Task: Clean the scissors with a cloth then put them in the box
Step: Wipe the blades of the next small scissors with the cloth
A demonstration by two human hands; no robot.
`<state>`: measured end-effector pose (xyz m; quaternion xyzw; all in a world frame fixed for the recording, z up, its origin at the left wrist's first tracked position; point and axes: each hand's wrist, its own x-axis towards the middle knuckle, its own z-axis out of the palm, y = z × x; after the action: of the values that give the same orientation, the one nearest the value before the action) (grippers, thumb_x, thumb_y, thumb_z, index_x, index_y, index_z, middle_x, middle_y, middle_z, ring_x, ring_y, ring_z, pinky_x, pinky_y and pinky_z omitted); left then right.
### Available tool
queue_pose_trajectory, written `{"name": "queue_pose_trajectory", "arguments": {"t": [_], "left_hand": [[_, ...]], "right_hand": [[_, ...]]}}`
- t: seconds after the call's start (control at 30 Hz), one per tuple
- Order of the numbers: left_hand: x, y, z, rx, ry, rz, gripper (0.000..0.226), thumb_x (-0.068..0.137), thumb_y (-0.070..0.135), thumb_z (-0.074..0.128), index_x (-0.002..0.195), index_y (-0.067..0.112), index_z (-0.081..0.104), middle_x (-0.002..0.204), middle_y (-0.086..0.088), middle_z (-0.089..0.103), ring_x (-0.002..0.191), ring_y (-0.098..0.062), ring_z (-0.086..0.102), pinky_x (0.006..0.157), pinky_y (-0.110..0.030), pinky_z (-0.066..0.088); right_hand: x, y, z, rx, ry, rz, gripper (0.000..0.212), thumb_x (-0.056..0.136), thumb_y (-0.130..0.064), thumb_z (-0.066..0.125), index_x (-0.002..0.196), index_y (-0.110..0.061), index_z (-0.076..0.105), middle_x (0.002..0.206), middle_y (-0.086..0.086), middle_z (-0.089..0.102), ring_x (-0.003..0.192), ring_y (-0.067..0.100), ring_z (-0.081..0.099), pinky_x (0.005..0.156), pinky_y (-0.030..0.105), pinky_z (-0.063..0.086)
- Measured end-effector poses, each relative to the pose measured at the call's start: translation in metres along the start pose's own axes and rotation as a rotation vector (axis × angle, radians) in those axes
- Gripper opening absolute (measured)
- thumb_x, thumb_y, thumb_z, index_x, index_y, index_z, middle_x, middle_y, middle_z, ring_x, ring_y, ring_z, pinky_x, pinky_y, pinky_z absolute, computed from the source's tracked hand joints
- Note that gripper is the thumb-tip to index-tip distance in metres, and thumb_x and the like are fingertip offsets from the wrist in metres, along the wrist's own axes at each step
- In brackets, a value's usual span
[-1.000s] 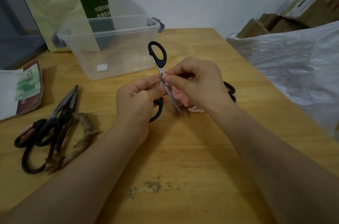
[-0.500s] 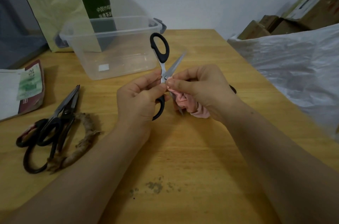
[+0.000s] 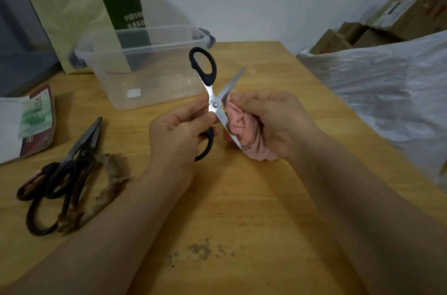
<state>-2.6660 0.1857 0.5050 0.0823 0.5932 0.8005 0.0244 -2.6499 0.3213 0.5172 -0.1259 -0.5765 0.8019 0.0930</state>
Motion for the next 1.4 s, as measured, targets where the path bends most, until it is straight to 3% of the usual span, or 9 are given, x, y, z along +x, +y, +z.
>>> {"name": "queue_pose_trajectory", "arguments": {"t": [0.17, 0.33, 0.47, 0.63, 0.77, 0.87, 1.0, 1.13, 1.4], "left_hand": [[0.0, -0.004, 0.001, 0.068, -0.034, 0.007, 0.029, 0.079, -0.011, 0.062, 0.085, 0.017, 0.069, 0.071, 0.004, 0.073, 0.061, -0.012, 0.065, 0.063, -0.021, 0.057], [0.003, -0.005, 0.002, 0.118, -0.055, -0.006, 0.026, 0.08, -0.01, 0.062, 0.096, 0.009, 0.07, 0.082, -0.002, 0.073, 0.059, -0.01, 0.065, 0.063, -0.02, 0.056], [0.003, -0.006, 0.003, 0.159, -0.085, 0.006, 0.029, 0.08, -0.01, 0.062, 0.107, 0.002, 0.068, 0.089, -0.008, 0.072, 0.062, -0.009, 0.065, 0.067, -0.02, 0.056], [-0.004, -0.004, 0.004, 0.142, -0.137, -0.004, 0.027, 0.081, -0.011, 0.06, 0.091, 0.011, 0.071, 0.078, -0.003, 0.074, 0.058, -0.008, 0.065, 0.06, -0.018, 0.054], [-0.005, -0.003, 0.0, 0.05, -0.066, -0.024, 0.024, 0.08, -0.009, 0.061, 0.094, 0.009, 0.071, 0.086, -0.013, 0.073, 0.062, -0.016, 0.063, 0.058, -0.018, 0.054], [0.003, 0.002, -0.002, -0.093, 0.044, -0.04, 0.023, 0.083, -0.009, 0.056, 0.099, 0.003, 0.069, 0.086, -0.014, 0.07, 0.065, -0.016, 0.062, 0.048, -0.013, 0.047], [0.01, 0.003, -0.007, -0.165, 0.078, -0.028, 0.035, 0.082, -0.015, 0.047, 0.11, -0.003, 0.065, 0.089, -0.016, 0.067, 0.058, -0.013, 0.061, 0.064, -0.019, 0.054], [0.011, 0.004, -0.009, -0.135, 0.04, 0.01, 0.039, 0.079, -0.017, 0.046, 0.11, -0.002, 0.065, 0.085, -0.013, 0.07, 0.069, -0.017, 0.065, 0.071, -0.024, 0.055], [0.007, 0.008, -0.008, -0.072, 0.004, 0.06, 0.039, 0.076, -0.019, 0.051, 0.091, 0.011, 0.07, 0.078, -0.003, 0.074, 0.076, -0.017, 0.069, 0.073, -0.03, 0.057]], "right_hand": [[0.0, 0.008, 0.008, 0.159, -0.059, 0.114, 0.017, 0.083, -0.001, 0.066, 0.093, 0.012, 0.064, 0.065, 0.014, 0.068, 0.05, 0.014, 0.063, 0.051, 0.019, 0.054], [0.003, 0.009, 0.012, 0.176, 0.042, 0.109, 0.014, 0.087, -0.004, 0.063, 0.083, 0.009, 0.062, 0.074, 0.016, 0.063, 0.063, 0.018, 0.058, 0.073, 0.031, 0.051], [0.007, 0.004, 0.005, 0.12, 0.156, 0.025, 0.02, 0.088, -0.01, 0.065, 0.071, 0.0, 0.063, 0.07, 0.015, 0.062, 0.064, 0.024, 0.058, 0.064, 0.032, 0.053], [0.01, -0.01, -0.008, 0.129, 0.331, 0.024, 0.018, 0.084, -0.018, 0.071, 0.074, -0.003, 0.066, 0.062, 0.008, 0.07, 0.058, 0.021, 0.069, 0.058, 0.032, 0.058], [0.015, -0.022, -0.028, 0.177, 0.474, 0.028, 0.021, 0.08, -0.022, 0.076, 0.082, -0.002, 0.068, 0.078, 0.015, 0.072, 0.071, 0.03, 0.071, 0.07, 0.048, 0.058], [0.01, -0.016, -0.021, -0.092, 0.339, -0.052, 0.005, 0.082, -0.013, 0.073, 0.08, -0.008, 0.071, 0.062, 0.004, 0.07, 0.063, 0.019, 0.068, 0.065, 0.032, 0.056], [0.002, -0.01, -0.003, -0.349, 0.067, -0.029, 0.007, 0.081, -0.014, 0.07, 0.077, -0.01, 0.075, 0.078, 0.007, 0.074, 0.075, 0.018, 0.07, 0.084, 0.036, 0.056], [-0.008, -0.006, -0.002, -0.46, -0.17, 0.002, 0.026, 0.067, -0.026, 0.08, 0.079, -0.004, 0.074, 0.079, 0.011, 0.072, 0.059, 0.011, 0.063, 0.053, 0.022, 0.052], [-0.001, -0.007, -0.012, -0.468, -0.177, -0.093, 0.007, 0.072, -0.01, 0.076, 0.079, -0.007, 0.074, 0.064, 0.003, 0.069, 0.063, 0.004, 0.063, 0.062, 0.011, 0.049]]}}
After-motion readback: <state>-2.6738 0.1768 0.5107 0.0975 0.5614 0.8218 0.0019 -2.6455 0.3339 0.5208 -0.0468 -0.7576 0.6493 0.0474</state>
